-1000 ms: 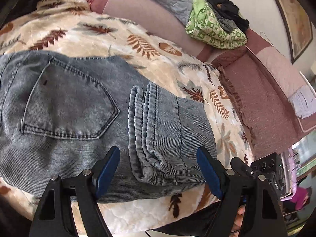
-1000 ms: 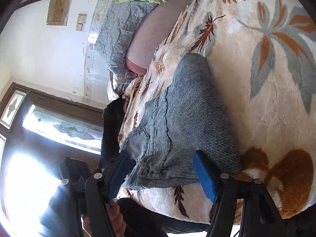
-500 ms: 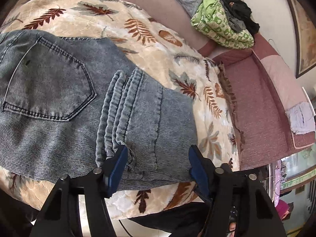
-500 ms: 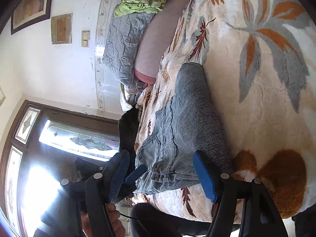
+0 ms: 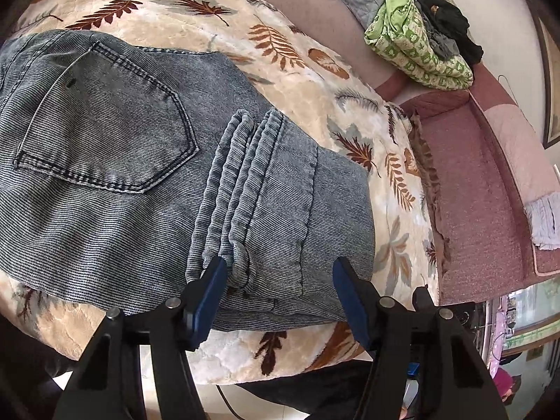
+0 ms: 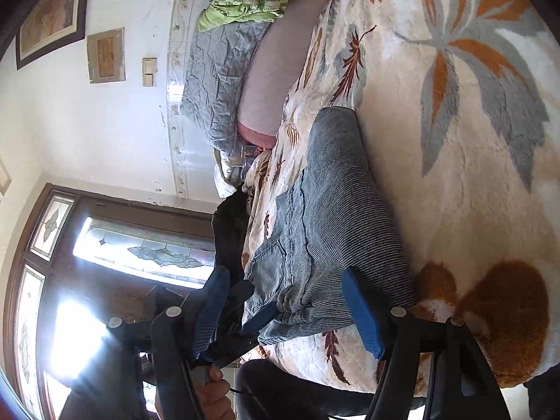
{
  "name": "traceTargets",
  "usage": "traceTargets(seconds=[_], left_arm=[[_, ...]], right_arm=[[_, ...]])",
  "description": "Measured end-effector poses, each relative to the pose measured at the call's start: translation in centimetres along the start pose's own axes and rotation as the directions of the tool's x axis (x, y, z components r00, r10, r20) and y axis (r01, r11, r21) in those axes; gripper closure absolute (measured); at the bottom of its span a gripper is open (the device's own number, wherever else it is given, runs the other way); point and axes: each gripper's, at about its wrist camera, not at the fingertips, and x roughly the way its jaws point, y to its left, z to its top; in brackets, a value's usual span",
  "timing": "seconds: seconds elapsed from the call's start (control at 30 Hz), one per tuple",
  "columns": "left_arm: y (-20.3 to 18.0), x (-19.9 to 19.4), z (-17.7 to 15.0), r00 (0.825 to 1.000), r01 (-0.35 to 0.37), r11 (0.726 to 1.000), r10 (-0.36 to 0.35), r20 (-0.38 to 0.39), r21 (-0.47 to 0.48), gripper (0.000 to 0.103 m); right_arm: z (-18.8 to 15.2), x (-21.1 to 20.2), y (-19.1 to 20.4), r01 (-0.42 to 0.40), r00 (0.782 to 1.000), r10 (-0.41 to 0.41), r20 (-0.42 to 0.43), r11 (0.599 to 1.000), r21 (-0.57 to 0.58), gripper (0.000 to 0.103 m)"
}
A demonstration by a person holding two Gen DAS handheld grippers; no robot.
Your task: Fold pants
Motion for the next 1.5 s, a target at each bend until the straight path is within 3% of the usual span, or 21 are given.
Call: traceTargets(seconds=[0.47, 0.57, 0.63, 0.8, 1.07, 1.17, 1.27, 1.33, 1.5], left_arm=[[0.0, 1.1, 0.0, 0.998, -0.059, 0.998, 0.059, -0.039, 0.012, 0.041], [-0.1, 1.3, 0.1, 0.995, -0.092, 0.995, 0.093, -0.033, 0.034, 0.065], [-0.1, 1.2, 0.2, 0.992, -0.120, 0.992, 0.121, -0.024, 0.047, 0.092], [-0.7, 0.5, 0.1, 0.993, -0.115, 0.988, 0.115, 0.009, 0.101, 0.093], [-3.0, -3.7, -1.2, 0.987, -0.097, 0.975, 0.069, 0.146, 0.200, 0.093], [-1.8, -3.1, -1.9, 0.986, -0.123, 0.974, 0.099, 0.135, 0.189, 0.093], [0.8, -0.7, -2.2, 0.986, -0.158, 0.978, 0.148, 0.075, 0.140, 0.093], [2.2, 0.2, -2.2, 0.989, -0.145, 0.984, 0.141, 0.048, 0.104, 0.093], [1.5, -0.1, -2.0, 0.987, -0.156, 0.978, 0.149, 0.055, 0.140, 0.093]], right_arm=[[0.1, 0.1, -0.1, -0.001, 1.000, 0.001, -0.001, 1.000, 0.008, 0.033], [0.1, 0.1, -0.2, -0.004, 1.000, 0.004, 0.000, 1.000, 0.012, 0.033], [0.1, 0.1, -0.3, -0.004, 1.000, 0.004, 0.001, 1.000, 0.014, 0.033], [0.1, 0.2, -0.3, 0.004, 1.000, -0.004, -0.001, 1.000, 0.013, 0.033], [0.0, 0.1, -0.7, -0.002, 1.000, 0.002, 0.000, 1.000, 0.023, 0.033], [-0.1, 0.1, -0.6, 0.001, 1.000, -0.001, 0.001, 1.000, 0.018, 0.033], [-0.2, 0.1, -0.3, 0.008, 1.000, -0.008, -0.002, 1.000, 0.007, 0.033], [-0.2, -0.1, -0.1, 0.001, 1.000, -0.001, -0.006, 1.000, 0.000, 0.032], [0.2, -1.5, 1.4, -0.006, 0.999, 0.007, 0.033, 1.000, -0.028, 0.028]])
